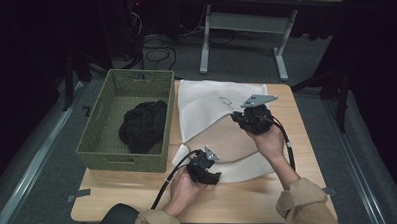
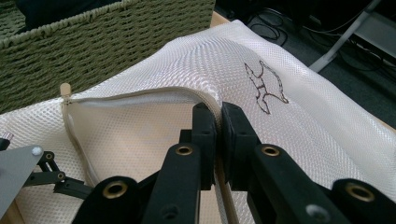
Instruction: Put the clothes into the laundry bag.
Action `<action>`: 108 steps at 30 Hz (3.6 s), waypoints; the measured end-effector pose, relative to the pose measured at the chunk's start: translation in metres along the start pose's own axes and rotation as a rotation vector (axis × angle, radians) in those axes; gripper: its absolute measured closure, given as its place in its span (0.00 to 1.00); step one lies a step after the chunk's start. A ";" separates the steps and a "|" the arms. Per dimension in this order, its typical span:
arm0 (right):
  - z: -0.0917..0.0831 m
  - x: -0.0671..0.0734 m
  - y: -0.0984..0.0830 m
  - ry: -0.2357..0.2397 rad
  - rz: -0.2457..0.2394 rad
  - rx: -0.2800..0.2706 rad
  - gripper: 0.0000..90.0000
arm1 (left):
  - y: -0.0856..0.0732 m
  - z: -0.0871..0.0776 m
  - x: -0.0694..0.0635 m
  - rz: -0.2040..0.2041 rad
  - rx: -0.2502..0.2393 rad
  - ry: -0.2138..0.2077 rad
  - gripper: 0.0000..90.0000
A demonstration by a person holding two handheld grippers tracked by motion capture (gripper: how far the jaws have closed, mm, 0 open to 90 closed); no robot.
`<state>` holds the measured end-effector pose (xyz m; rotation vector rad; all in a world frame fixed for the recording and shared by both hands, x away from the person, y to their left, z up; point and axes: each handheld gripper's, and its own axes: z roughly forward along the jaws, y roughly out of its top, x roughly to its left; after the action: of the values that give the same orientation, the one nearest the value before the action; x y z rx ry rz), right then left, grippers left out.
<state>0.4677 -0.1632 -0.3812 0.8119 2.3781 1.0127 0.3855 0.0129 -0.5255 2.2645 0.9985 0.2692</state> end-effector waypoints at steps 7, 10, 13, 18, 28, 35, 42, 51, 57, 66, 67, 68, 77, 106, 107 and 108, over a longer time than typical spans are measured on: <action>0.003 0.001 0.002 0.002 -0.011 0.010 0.95 | 0.003 -0.008 -0.004 0.004 -0.014 -0.017 0.41; 0.004 0.001 0.003 0.003 -0.015 0.006 0.95 | 0.004 -0.016 -0.007 0.041 -0.045 -0.010 0.40; 0.003 0.002 0.003 0.003 -0.016 0.009 0.95 | 0.006 -0.026 -0.009 0.062 -0.062 -0.013 0.41; 0.004 0.001 0.003 0.001 -0.014 0.006 0.95 | 0.006 -0.043 -0.008 0.089 -0.067 -0.005 0.39; 0.006 0.002 0.002 0.003 -0.014 0.006 0.95 | 0.005 -0.063 -0.001 0.072 -0.088 -0.022 0.36; 0.005 0.001 0.000 0.004 -0.009 0.012 0.95 | 0.006 -0.077 0.005 0.059 -0.130 -0.019 0.34; 0.007 0.000 -0.002 0.004 -0.004 0.011 0.95 | 0.007 -0.090 0.011 0.066 -0.142 -0.013 0.34; 0.008 -0.001 -0.003 0.009 -0.004 0.009 0.95 | 0.007 -0.106 0.026 0.005 -0.207 -0.005 0.31; 0.006 -0.002 -0.004 0.001 0.000 0.009 0.95 | 0.011 -0.118 0.034 -0.024 -0.238 0.001 0.31; 0.007 -0.002 -0.005 0.000 0.001 0.009 0.95 | 0.018 -0.137 0.044 -0.036 -0.272 0.023 0.30; 0.007 -0.003 -0.005 0.000 -0.004 0.008 0.95 | 0.019 -0.140 0.045 -0.034 -0.277 0.027 0.29; 0.006 -0.003 -0.005 0.002 -0.002 0.011 0.95 | 0.021 -0.143 0.046 -0.033 -0.282 0.030 0.29; 0.006 -0.003 -0.005 0.000 -0.001 0.008 0.95 | 0.029 -0.164 0.062 -0.065 -0.289 0.091 0.21; 0.008 -0.002 -0.006 -0.010 -0.006 0.013 0.95 | 0.027 -0.168 0.151 -0.290 -0.251 0.253 0.09; 0.008 -0.002 -0.006 -0.010 -0.005 0.013 0.95 | 0.026 -0.167 0.156 -0.305 -0.245 0.263 0.08; 0.008 -0.003 -0.006 -0.010 -0.003 0.014 0.95 | 0.025 -0.166 0.159 -0.317 -0.241 0.275 0.08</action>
<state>0.4723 -0.1640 -0.3904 0.8162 2.3800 0.9888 0.4407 0.1932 -0.3920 1.8524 1.3687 0.5415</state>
